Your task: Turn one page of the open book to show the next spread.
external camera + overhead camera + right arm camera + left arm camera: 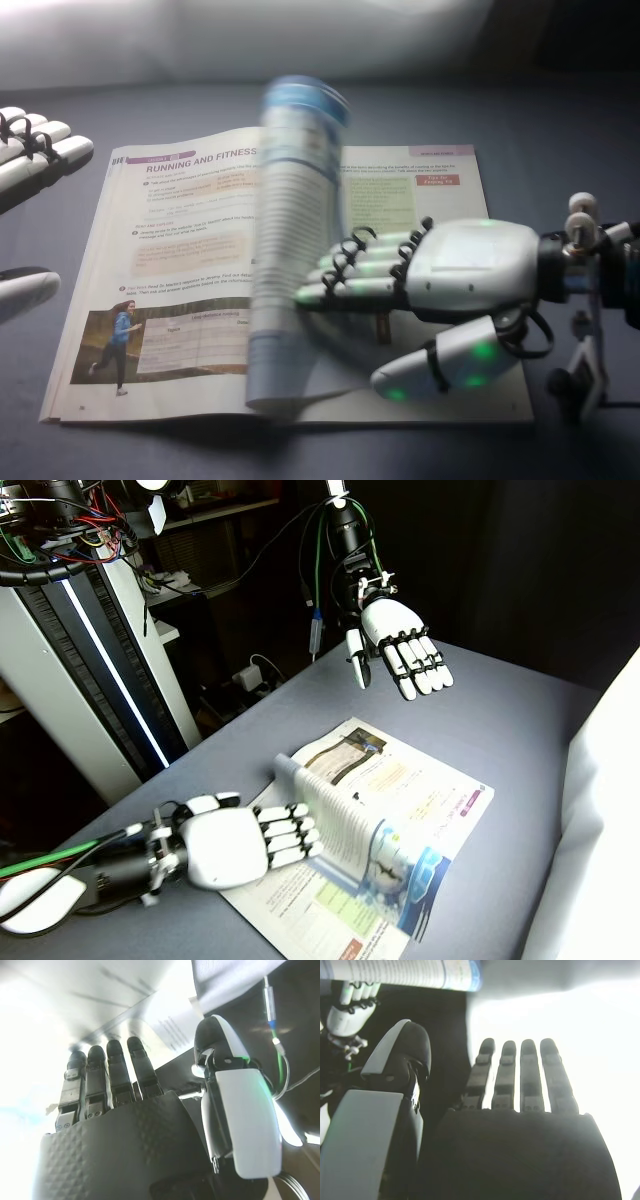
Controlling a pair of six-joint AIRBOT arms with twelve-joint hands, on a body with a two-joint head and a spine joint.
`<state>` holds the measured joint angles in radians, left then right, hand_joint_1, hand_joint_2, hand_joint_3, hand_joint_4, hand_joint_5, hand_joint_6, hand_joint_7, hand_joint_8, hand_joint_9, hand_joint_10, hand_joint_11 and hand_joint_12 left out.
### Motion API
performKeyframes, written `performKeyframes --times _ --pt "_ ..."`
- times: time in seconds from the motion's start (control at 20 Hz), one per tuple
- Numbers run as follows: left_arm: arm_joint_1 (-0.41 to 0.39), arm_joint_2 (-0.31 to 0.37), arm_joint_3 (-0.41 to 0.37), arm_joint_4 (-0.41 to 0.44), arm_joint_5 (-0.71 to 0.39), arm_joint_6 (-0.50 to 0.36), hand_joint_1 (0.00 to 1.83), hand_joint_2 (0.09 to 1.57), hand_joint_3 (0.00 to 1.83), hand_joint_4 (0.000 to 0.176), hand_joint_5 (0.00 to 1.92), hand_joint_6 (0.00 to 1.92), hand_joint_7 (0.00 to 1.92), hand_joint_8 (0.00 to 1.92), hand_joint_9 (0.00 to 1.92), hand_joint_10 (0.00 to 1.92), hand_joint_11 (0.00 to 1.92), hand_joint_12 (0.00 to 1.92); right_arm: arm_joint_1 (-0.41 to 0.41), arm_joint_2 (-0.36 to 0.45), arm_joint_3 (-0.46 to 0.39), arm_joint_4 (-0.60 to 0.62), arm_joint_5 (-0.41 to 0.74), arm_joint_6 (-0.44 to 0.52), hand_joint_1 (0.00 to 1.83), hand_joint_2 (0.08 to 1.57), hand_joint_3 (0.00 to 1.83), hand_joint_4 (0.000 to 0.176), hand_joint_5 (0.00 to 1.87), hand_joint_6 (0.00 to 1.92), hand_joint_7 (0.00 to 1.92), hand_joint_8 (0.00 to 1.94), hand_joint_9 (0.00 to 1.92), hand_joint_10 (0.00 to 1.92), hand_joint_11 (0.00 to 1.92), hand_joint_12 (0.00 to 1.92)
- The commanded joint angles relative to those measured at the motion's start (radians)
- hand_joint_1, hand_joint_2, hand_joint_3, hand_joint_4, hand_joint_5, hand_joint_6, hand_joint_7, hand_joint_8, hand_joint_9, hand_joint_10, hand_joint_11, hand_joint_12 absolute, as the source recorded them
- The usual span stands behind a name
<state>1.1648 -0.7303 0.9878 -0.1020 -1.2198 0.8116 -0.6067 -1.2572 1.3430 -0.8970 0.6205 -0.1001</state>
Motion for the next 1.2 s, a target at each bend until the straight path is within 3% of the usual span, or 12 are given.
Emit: performKeyframes --times 0.0,0.2,0.4,0.55,0.65,0.7,0.8,0.85,0.9,0.95,1.0,1.15 --pt "-0.002 0.011 0.0 -0.031 -0.132 0.005 0.21 1.42 0.01 0.0 0.04 0.0 0.0 0.0 0.0 0.0 0.0 0.0 0.011 -0.011 0.012 0.064 0.113 -0.008 0.0 1.25 0.0 0.0 0.03 0.01 0.0 0.0 0.0 0.0 0.0 0.0" --pt "0.004 0.017 -0.003 -0.038 -0.149 0.007 0.45 1.55 0.0 0.0 0.07 0.0 0.0 0.0 0.0 0.0 0.0 0.0 0.046 -0.067 0.047 0.094 0.145 -0.034 0.0 1.26 0.0 0.0 0.0 0.0 0.0 0.0 0.0 0.0 0.0 0.0" --pt "0.008 0.024 -0.007 -0.045 -0.177 0.021 0.0 1.57 0.18 0.0 0.01 0.0 0.0 0.0 0.0 0.0 0.0 0.0 0.085 -0.13 0.083 0.13 0.194 -0.07 0.0 1.25 0.0 0.0 0.01 0.0 0.0 0.0 0.0 0.0 0.0 0.0" --pt "0.031 0.028 -0.011 -0.079 -0.208 0.031 0.27 1.57 0.16 0.0 0.05 0.0 0.02 0.0 0.0 0.0 0.01 0.01 0.134 -0.145 0.092 0.13 0.215 -0.09 0.0 1.25 0.0 0.0 0.0 0.0 0.0 0.0 0.0 0.0 0.0 0.0" --pt "0.061 0.031 -0.016 -0.109 -0.242 0.034 0.67 1.56 0.07 0.0 0.01 0.0 0.02 0.01 0.0 0.0 0.0 0.04 0.162 -0.146 0.094 0.123 0.223 -0.101 0.0 1.26 0.0 0.0 0.02 0.01 0.01 0.0 0.0 0.0 0.0 0.0" --pt "0.072 0.033 -0.017 -0.121 -0.253 0.035 0.67 1.56 0.07 0.0 0.01 0.0 0.02 0.01 0.0 0.0 0.0 0.04 0.171 -0.149 0.094 0.12 0.226 -0.103 0.0 1.26 0.0 0.0 0.02 0.01 0.01 0.0 0.0 0.0 0.0 0.0" --pt "0.102 0.038 -0.024 -0.153 -0.287 0.04 0.66 1.57 0.01 0.0 0.04 0.0 0.06 0.0 0.03 0.0 0.0 0.14 0.198 -0.158 0.095 0.112 0.232 -0.111 0.0 1.27 0.01 0.0 0.01 0.0 0.02 0.01 0.0 0.0 0.0 0.0" --pt "0.111 0.039 -0.025 -0.163 -0.298 0.041 0.42 1.57 0.01 0.0 0.04 0.0 0.02 0.01 0.0 0.0 0.0 0.15 0.21 -0.163 0.095 0.115 0.238 -0.121 0.0 1.27 0.0 0.0 0.2 0.02 0.24 0.01 0.18 0.02 0.0 0.3" --pt "0.114 0.039 -0.025 -0.165 -0.298 0.041 0.45 1.52 0.0 0.0 0.07 0.01 0.0 0.0 0.0 0.0 0.0 0.1 0.22 -0.169 0.096 0.124 0.242 -0.129 0.0 1.27 0.0 0.0 0.24 0.02 0.27 0.01 0.23 0.03 0.0 0.57" --pt "0.114 0.038 -0.025 -0.161 -0.294 0.041 0.45 1.52 0.0 0.0 0.07 0.01 0.0 0.0 0.0 0.0 0.0 0.1 0.229 -0.176 0.099 0.132 0.248 -0.135 0.0 1.27 0.0 0.0 0.24 0.02 0.27 0.01 0.23 0.03 0.0 0.57" --pt "0.113 0.037 -0.023 -0.154 -0.288 0.041 0.23 1.53 0.0 0.0 0.01 0.01 0.0 0.0 0.0 0.0 0.0 0.0 0.237 -0.188 0.106 0.152 0.263 -0.143 0.0 1.24 0.0 0.0 0.13 0.01 0.08 0.01 0.09 0.01 0.0 0.19" --pt "0.113 0.029 -0.018 -0.146 -0.282 0.04 0.08 1.45 0.0 0.0 0.01 0.0 0.0 0.0 0.0 0.0 0.0 0.0 0.267 -0.204 0.116 0.191 0.309 -0.15 0.0 1.25 0.0 0.0 0.11 0.0 0.04 0.0 0.07 0.0 0.0 0.22"
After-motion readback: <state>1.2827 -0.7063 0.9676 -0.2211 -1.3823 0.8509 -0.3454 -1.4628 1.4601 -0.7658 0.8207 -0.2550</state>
